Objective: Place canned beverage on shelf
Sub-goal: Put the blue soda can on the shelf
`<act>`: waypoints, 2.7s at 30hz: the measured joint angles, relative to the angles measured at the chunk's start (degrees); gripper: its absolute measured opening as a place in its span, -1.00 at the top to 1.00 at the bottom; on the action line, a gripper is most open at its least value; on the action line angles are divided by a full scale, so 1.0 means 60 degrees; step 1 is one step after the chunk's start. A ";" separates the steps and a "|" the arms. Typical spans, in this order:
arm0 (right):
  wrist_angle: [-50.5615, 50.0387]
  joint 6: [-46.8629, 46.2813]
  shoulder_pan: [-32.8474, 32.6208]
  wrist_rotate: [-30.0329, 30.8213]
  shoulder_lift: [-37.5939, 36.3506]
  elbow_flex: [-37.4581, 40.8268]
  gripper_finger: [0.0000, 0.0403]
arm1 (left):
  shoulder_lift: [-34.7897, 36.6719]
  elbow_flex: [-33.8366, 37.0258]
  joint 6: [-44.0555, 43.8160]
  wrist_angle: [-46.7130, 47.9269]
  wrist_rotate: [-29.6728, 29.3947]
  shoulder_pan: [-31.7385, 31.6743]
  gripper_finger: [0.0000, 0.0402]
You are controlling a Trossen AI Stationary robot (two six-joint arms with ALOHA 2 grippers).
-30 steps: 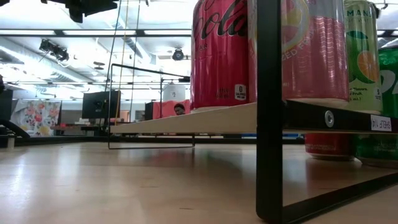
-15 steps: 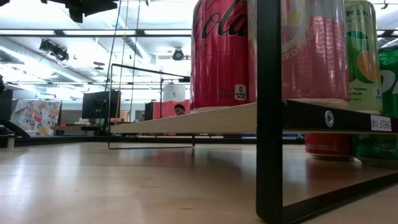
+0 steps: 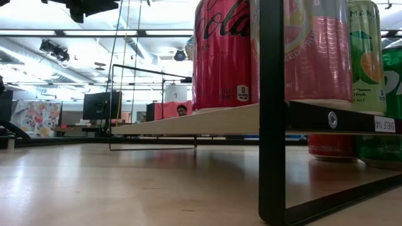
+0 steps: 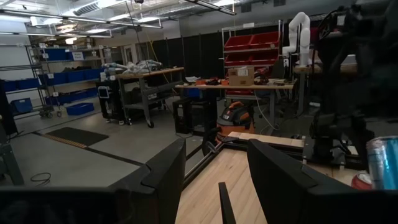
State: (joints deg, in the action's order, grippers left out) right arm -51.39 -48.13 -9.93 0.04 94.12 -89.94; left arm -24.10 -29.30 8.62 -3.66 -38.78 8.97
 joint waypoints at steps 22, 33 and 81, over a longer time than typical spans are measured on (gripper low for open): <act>-0.4933 0.0731 0.0472 -0.0644 0.3389 -0.3474 -0.29 | 0.0000 0.0000 0.0011 0.0004 0.0003 -0.0002 0.09; -0.4005 0.0881 0.0580 -0.0950 0.3516 -0.3478 -0.29 | 0.0004 0.0000 0.0011 0.0004 0.0001 -0.0001 0.09; -0.3432 0.1029 0.0554 -0.0863 0.3498 -0.4090 -0.49 | 0.0004 0.0000 0.0141 0.0007 0.0000 -0.0003 0.09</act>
State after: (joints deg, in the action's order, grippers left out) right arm -71.99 -41.95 -6.61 -5.14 115.11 -114.48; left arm -24.08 -29.30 9.47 -3.62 -38.79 8.96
